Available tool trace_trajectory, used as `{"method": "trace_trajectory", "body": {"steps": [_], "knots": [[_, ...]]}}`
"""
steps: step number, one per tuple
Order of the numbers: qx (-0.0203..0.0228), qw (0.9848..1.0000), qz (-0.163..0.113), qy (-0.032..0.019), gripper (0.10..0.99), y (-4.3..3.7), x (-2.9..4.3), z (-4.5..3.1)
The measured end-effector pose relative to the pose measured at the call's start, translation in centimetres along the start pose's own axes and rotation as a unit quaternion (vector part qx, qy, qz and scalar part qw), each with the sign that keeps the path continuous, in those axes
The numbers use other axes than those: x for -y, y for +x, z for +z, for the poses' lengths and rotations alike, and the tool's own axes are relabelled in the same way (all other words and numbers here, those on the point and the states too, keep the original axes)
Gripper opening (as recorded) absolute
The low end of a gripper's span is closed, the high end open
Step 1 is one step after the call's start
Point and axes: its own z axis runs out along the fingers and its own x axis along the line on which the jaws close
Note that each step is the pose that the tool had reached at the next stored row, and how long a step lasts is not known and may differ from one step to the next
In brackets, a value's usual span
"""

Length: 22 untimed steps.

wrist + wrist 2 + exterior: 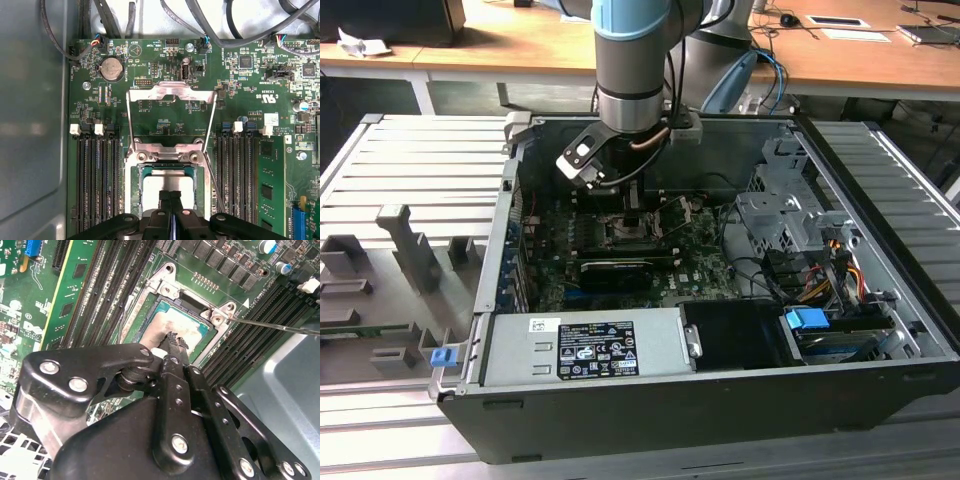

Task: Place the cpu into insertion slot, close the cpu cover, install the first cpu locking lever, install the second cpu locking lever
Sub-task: 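Close the cpu cover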

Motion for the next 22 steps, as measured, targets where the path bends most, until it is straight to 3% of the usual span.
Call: {"method": "trace_trajectory", "body": {"steps": [3,12,20,22], "knots": [[0.0008,1.0000,0.000,0.0008,0.106,0.00,-0.42,0.01],[0.0009,1.0000,0.000,0.0008,0.106,0.01,-0.51,-0.46],[0.0009,1.0000,0.000,0.0008,0.106,0.03,-0.69,-2.20],[0.0008,1.0000,0.000,0.0008,0.106,0.03,-0.90,-2.25]]}}
